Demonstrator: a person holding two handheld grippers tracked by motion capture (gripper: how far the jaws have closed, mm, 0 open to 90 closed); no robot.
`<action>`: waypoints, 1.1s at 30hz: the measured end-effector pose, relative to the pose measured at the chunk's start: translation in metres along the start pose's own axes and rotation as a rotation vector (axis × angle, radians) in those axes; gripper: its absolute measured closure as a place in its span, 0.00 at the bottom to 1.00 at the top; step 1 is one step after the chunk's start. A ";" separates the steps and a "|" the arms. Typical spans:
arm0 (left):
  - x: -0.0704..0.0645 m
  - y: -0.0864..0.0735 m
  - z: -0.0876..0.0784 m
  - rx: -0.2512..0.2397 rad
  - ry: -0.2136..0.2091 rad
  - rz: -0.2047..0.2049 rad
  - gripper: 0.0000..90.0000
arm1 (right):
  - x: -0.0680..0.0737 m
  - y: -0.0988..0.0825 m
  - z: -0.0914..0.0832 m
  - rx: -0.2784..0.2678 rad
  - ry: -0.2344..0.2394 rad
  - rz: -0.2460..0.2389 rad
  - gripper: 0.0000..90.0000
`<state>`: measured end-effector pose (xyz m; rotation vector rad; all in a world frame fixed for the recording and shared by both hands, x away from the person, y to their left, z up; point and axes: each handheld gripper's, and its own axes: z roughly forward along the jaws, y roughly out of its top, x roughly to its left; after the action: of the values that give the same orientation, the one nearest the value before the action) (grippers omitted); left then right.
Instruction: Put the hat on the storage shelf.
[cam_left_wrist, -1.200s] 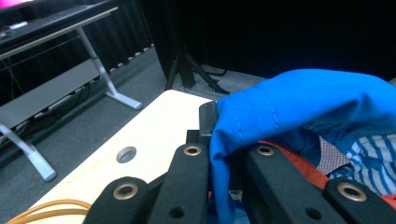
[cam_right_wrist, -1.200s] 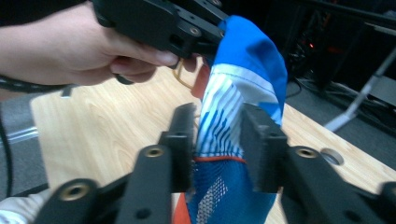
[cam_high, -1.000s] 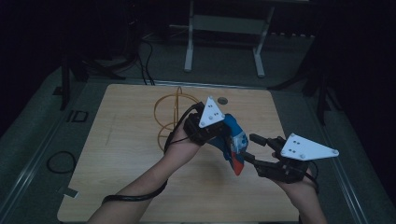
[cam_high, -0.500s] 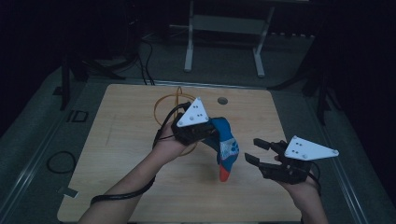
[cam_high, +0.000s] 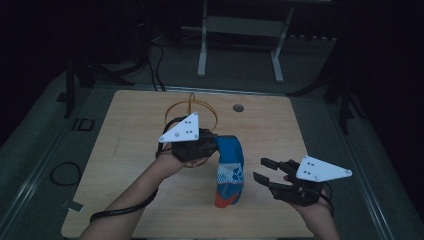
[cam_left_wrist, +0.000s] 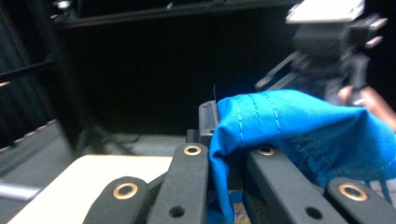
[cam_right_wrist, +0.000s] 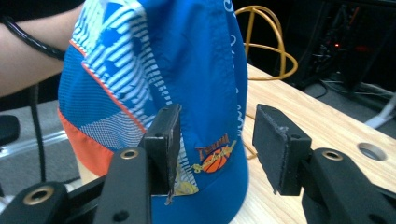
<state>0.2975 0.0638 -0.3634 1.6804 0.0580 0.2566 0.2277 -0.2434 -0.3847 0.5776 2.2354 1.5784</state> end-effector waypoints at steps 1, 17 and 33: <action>-0.001 0.000 -0.001 -0.010 -0.010 0.005 1.00 | 0.001 0.000 0.002 -0.007 0.002 0.005 0.59; -0.008 0.005 0.009 -0.019 -0.004 0.013 1.00 | 0.012 0.009 0.034 -0.014 0.017 -0.009 0.76; -0.007 0.001 -0.001 0.060 0.018 0.033 0.99 | 0.001 0.011 0.019 -0.032 -0.112 -0.018 1.00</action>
<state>0.2905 0.0637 -0.3634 1.7403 0.0519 0.2973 0.2379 -0.2247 -0.3808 0.6193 2.1239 1.5320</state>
